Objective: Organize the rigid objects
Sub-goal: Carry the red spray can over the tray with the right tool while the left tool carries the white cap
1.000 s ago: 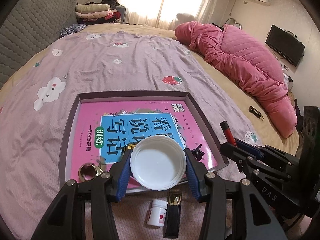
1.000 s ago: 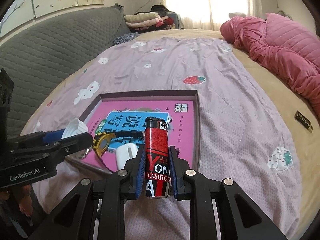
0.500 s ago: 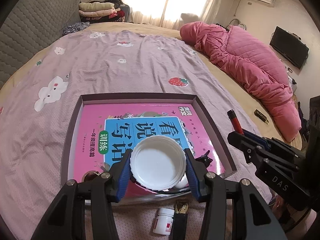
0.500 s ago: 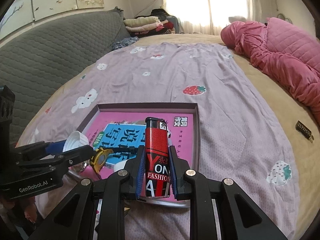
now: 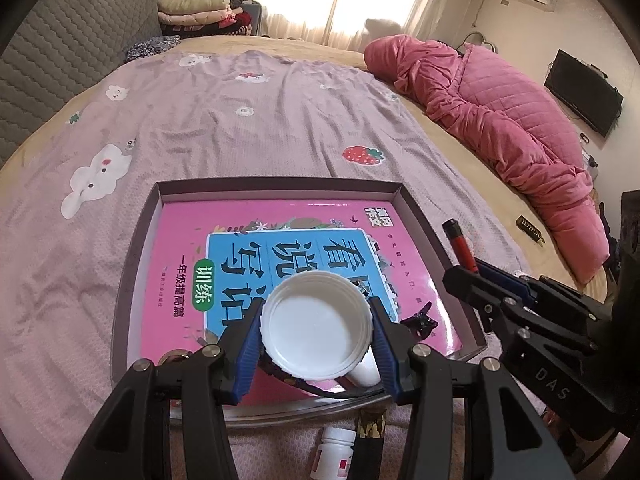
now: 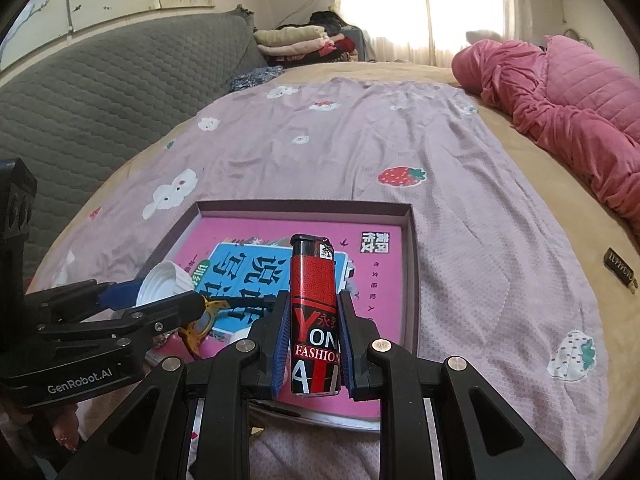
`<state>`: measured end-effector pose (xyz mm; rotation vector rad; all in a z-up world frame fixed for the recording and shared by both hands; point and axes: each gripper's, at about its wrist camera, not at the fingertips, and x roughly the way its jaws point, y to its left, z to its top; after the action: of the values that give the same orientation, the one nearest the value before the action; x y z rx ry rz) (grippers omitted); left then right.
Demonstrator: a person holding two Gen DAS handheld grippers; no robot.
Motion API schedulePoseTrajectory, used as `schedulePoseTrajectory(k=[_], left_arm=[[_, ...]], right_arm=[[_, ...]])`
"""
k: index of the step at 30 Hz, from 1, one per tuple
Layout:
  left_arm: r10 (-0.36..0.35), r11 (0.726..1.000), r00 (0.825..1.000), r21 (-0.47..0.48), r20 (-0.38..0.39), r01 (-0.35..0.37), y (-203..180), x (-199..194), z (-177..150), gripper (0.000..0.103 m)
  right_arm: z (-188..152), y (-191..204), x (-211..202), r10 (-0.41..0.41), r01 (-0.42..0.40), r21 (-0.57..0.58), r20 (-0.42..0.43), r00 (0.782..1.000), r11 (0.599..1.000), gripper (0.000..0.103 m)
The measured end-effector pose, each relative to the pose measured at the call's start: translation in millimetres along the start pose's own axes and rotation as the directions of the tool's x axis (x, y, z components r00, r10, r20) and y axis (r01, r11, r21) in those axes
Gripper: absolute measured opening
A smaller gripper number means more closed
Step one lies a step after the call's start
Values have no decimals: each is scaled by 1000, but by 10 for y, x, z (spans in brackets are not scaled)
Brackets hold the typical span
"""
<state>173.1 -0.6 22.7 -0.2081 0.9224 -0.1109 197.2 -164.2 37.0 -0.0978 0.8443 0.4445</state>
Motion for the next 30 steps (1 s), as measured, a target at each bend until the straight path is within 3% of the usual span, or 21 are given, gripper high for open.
schedulePoseTrajectory(k=[19, 23, 30], left_arm=[[0, 1000, 999, 21, -37, 0, -46, 183, -38, 50], [-28, 999, 999, 34, -20, 29, -126, 126, -34, 50], [-32, 997, 998, 67, -55, 36, -216, 228, -28, 50]], right_arm=[[-178, -63, 273, 5, -4, 15, -68, 998, 1000, 23], [-205, -41, 287, 12, -12, 8, -74, 997, 1000, 22], [-248, 6, 302, 12, -14, -24, -85, 996, 1000, 22]])
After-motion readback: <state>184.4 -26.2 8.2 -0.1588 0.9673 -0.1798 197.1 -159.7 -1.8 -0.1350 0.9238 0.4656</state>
